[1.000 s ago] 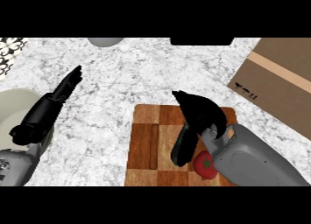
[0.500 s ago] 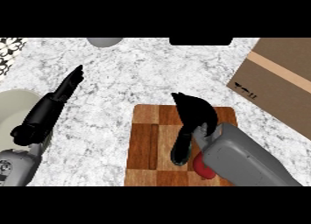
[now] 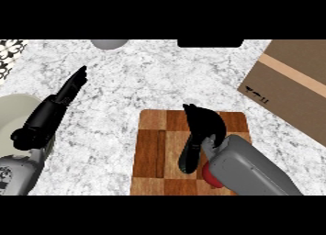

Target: Pick the eggplant from the cutting board and place it in the cardboard box

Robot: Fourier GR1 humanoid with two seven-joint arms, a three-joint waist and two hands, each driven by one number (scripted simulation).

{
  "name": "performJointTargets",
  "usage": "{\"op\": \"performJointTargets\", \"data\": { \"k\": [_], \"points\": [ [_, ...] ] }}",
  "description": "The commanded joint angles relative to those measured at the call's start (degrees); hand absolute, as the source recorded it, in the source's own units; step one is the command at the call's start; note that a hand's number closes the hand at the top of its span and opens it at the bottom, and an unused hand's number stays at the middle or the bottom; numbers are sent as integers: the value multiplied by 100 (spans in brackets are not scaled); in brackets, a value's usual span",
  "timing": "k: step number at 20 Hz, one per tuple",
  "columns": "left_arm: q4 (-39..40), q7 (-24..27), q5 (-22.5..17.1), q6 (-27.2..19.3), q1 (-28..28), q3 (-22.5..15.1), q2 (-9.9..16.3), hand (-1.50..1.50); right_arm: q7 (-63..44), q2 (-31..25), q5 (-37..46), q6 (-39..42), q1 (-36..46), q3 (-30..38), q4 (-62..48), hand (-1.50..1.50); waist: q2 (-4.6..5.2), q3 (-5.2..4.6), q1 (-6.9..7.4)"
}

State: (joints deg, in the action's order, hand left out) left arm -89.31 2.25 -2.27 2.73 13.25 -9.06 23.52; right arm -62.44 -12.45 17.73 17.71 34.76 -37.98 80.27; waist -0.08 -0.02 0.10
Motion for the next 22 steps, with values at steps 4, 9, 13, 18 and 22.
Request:
{"op": "performJointTargets", "data": {
  "k": [4, 9, 13, 18, 22],
  "points": [
    [138, 154, -36, 396, 13, 327, 68, 0, -520, 462, 370, 214, -132, 151, -320, -150, 4, 0, 5],
    [269, 215, 184, 217, 10, 304, -156, 0, -514, 392, 565, 345, -184, 266, -547, -150, 10, -1, -8],
    [-259, 39, 82, 435, -290, 388, -87, 0, -317, 364, 735, 468, -389, 391, -526, -150, 1, 1, 17],
    [20, 509, 320, 522, -512, 417, -248, 0, 152, 626, 1070, 260, -699, 446, -865, -150, 9, 1, 9],
    [51, 218, 627, 318, -248, 327, -595, 0, 989, 482, 1517, 240, -1055, 323, -758, 150, 9, 2, -7]
  ]
}}
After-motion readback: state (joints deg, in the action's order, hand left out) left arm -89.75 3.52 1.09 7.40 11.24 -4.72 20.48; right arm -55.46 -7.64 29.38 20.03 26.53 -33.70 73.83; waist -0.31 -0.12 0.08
